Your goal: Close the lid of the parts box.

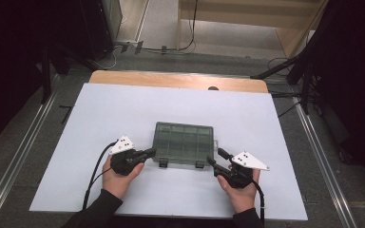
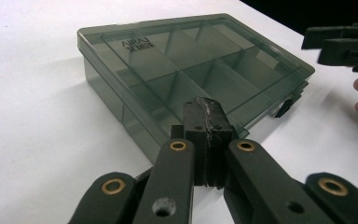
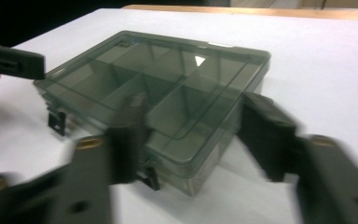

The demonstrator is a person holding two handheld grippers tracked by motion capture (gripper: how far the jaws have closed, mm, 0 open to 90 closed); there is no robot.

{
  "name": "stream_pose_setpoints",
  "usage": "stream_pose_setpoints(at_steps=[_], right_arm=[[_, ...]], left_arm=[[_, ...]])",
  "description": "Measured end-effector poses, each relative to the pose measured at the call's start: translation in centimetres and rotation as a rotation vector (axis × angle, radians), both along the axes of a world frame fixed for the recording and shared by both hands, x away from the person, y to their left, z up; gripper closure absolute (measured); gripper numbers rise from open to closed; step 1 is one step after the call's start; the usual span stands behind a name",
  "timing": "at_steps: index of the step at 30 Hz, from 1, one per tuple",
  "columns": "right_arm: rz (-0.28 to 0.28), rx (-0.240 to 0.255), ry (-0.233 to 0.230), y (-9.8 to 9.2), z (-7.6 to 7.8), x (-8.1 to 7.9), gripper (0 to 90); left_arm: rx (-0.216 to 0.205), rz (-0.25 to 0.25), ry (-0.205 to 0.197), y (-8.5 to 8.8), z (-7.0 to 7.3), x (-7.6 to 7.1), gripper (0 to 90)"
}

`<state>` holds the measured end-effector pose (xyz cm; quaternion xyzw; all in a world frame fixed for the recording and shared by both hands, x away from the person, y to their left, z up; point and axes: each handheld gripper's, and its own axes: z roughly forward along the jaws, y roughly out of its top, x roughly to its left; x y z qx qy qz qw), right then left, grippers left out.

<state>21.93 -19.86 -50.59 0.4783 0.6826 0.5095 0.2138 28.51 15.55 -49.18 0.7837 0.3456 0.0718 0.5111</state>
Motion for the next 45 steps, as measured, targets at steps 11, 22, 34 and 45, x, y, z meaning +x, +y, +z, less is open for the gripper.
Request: stream_pose_setpoints(at_steps=[11, 22, 34, 45], right_arm=[[-0.042, -0.022, 0.005, -1.2, 0.1, 0.0, 0.0], [-0.051, -0.024, 0.006, -2.4, 0.0, -0.2, 0.0], [-0.060, -0.027, 0.005, -3.3, -0.2, -0.4, 0.0], [-0.068, -0.031, 0.000, -3.9, -0.2, -0.7, 0.0]], left_arm=[[0.000, -0.001, -0.003, 0.2, 0.0, 0.1, 90.0], [-0.011, 0.016, -0.014, 0.5, 0.5, -0.1, 80.8], [-0.042, 0.058, -0.023, 1.4, 1.4, 0.0, 18.8], [-0.048, 0.056, -0.044, 3.4, 1.4, -0.3, 0.0]])
